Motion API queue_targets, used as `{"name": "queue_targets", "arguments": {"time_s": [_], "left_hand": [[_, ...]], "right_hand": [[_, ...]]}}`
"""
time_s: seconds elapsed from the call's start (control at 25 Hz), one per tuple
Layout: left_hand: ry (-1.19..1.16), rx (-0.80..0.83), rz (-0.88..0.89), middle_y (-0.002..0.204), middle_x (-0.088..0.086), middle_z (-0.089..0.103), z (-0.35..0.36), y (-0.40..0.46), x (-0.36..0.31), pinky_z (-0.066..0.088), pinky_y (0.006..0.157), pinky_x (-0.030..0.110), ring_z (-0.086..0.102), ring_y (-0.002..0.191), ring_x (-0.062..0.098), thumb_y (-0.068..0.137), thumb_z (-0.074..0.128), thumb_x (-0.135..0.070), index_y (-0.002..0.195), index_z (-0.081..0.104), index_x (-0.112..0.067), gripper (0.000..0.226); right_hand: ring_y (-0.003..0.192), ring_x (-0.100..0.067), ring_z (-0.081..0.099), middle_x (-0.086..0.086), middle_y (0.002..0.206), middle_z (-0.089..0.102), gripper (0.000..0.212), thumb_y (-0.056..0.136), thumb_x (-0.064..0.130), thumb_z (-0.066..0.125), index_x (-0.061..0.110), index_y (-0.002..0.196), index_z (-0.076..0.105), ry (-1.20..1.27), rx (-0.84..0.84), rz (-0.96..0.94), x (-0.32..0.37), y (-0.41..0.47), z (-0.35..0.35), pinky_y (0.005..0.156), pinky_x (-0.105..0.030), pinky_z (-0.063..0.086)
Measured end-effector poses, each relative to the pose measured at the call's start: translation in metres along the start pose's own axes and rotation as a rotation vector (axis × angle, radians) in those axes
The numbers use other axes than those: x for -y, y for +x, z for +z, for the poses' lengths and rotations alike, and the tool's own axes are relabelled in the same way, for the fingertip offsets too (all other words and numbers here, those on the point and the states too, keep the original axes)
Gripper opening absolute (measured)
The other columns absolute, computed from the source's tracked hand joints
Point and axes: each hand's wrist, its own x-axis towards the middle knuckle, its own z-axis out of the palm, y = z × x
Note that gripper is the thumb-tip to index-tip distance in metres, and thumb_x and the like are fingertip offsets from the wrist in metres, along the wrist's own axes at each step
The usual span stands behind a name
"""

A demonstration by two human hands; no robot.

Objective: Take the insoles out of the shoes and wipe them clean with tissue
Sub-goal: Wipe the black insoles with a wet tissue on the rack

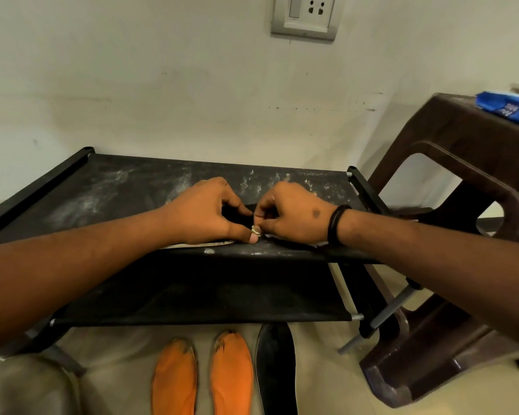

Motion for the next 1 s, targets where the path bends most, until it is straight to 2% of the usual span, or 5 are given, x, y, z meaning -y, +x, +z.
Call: {"name": "queue_targets", "arguments": {"time_s": [0.2, 0.44, 0.64, 0.84, 1.0], "left_hand": [[0.014, -0.001, -0.014, 0.101, -0.014, 0.053, 0.001, 0.000, 0.002, 0.049, 0.095, 0.039, 0.051, 0.100, 0.005, 0.070, 0.080, -0.060, 0.113, 0.076, -0.034, 0.051], [0.017, -0.015, 0.015, 0.094, -0.013, 0.059, 0.002, 0.001, 0.000, 0.049, 0.084, 0.030, 0.054, 0.091, 0.003, 0.072, 0.082, -0.053, 0.109, 0.078, -0.029, 0.044], [0.021, -0.016, -0.006, 0.102, -0.013, 0.053, 0.003, 0.002, 0.006, 0.050, 0.091, 0.036, 0.053, 0.099, 0.006, 0.068, 0.081, -0.061, 0.110, 0.077, -0.036, 0.050], [0.021, -0.022, 0.021, 0.093, -0.020, 0.055, 0.003, 0.002, 0.004, 0.047, 0.082, 0.029, 0.051, 0.090, -0.003, 0.071, 0.082, -0.057, 0.110, 0.078, -0.032, 0.046], [0.049, -0.019, 0.013, 0.097, -0.021, 0.051, 0.003, 0.003, 0.005, 0.047, 0.084, 0.030, 0.049, 0.094, 0.002, 0.070, 0.080, -0.060, 0.113, 0.077, -0.033, 0.050]], "right_hand": [[0.072, -0.021, 0.064, -0.005, 0.080, 0.069, 0.017, 0.092, 0.023, 0.062, 0.012, 0.081, 0.068, -0.313, -0.123, 0.235, -0.037, 0.013, -0.015, 0.073, -0.038, 0.058], [0.074, -0.012, 0.066, 0.003, 0.078, 0.070, 0.012, 0.091, 0.019, 0.065, 0.013, 0.083, 0.072, -0.051, 0.022, 0.012, -0.004, -0.001, -0.008, 0.063, -0.016, 0.049], [0.075, -0.024, 0.051, -0.001, 0.074, 0.049, 0.023, 0.091, 0.016, 0.057, 0.019, 0.073, 0.044, -0.655, -0.127, 0.146, -0.015, 0.006, -0.008, 0.075, -0.036, 0.044], [0.071, -0.012, 0.064, 0.001, 0.075, 0.067, 0.012, 0.090, 0.018, 0.065, 0.012, 0.081, 0.072, -0.125, -0.007, 0.030, -0.004, 0.006, -0.008, 0.064, -0.020, 0.048], [0.078, -0.026, 0.063, -0.004, 0.077, 0.059, 0.013, 0.091, 0.021, 0.062, 0.015, 0.080, 0.060, -0.412, -0.127, 0.176, -0.020, 0.017, -0.008, 0.066, -0.032, 0.050]]}}
